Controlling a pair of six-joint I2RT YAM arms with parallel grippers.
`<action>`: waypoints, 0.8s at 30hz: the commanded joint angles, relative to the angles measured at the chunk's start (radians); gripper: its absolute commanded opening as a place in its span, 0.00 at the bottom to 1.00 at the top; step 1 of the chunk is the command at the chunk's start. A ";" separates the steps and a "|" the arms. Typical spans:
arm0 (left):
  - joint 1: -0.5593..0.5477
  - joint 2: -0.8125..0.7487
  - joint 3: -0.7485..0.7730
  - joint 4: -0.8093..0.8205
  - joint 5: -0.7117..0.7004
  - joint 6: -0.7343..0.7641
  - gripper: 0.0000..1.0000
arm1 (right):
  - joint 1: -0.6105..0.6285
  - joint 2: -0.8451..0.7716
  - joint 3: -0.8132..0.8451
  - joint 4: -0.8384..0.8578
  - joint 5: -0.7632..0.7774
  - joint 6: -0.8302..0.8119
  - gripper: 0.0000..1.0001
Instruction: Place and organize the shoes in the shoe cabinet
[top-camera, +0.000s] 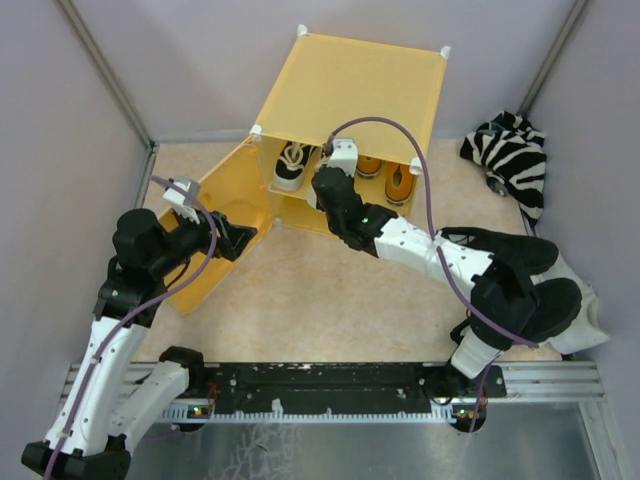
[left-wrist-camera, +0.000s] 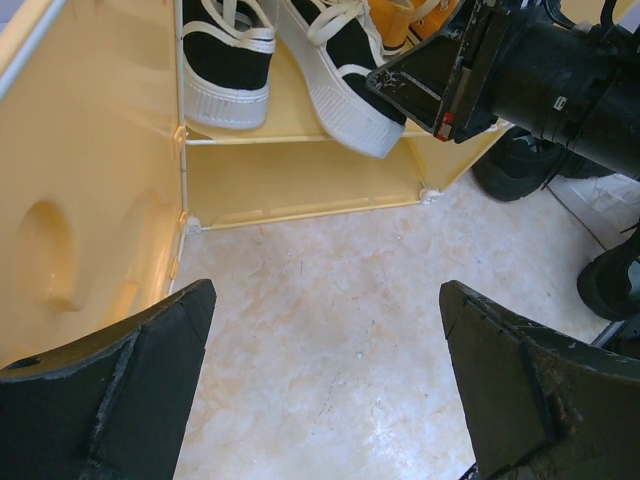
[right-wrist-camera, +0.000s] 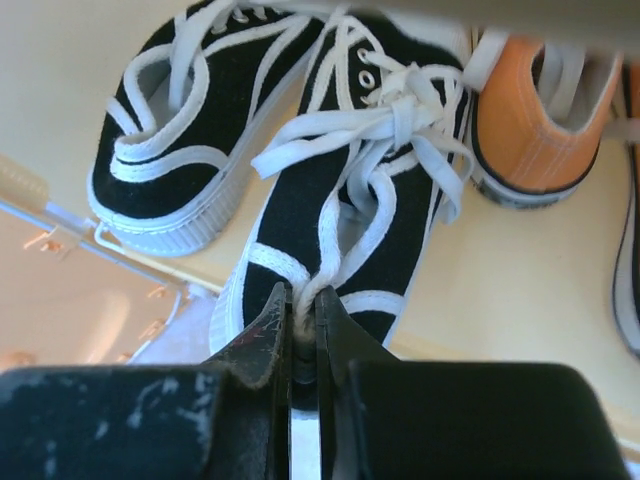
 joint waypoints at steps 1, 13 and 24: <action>-0.007 -0.009 0.008 0.012 -0.001 0.017 0.99 | -0.006 -0.003 -0.028 0.117 0.104 -0.230 0.01; -0.008 -0.012 0.013 0.009 -0.001 0.019 0.99 | -0.006 0.078 -0.015 0.377 0.127 -0.528 0.00; -0.013 -0.019 0.004 0.007 -0.014 0.025 0.99 | -0.006 0.155 -0.043 0.429 0.223 -0.529 0.12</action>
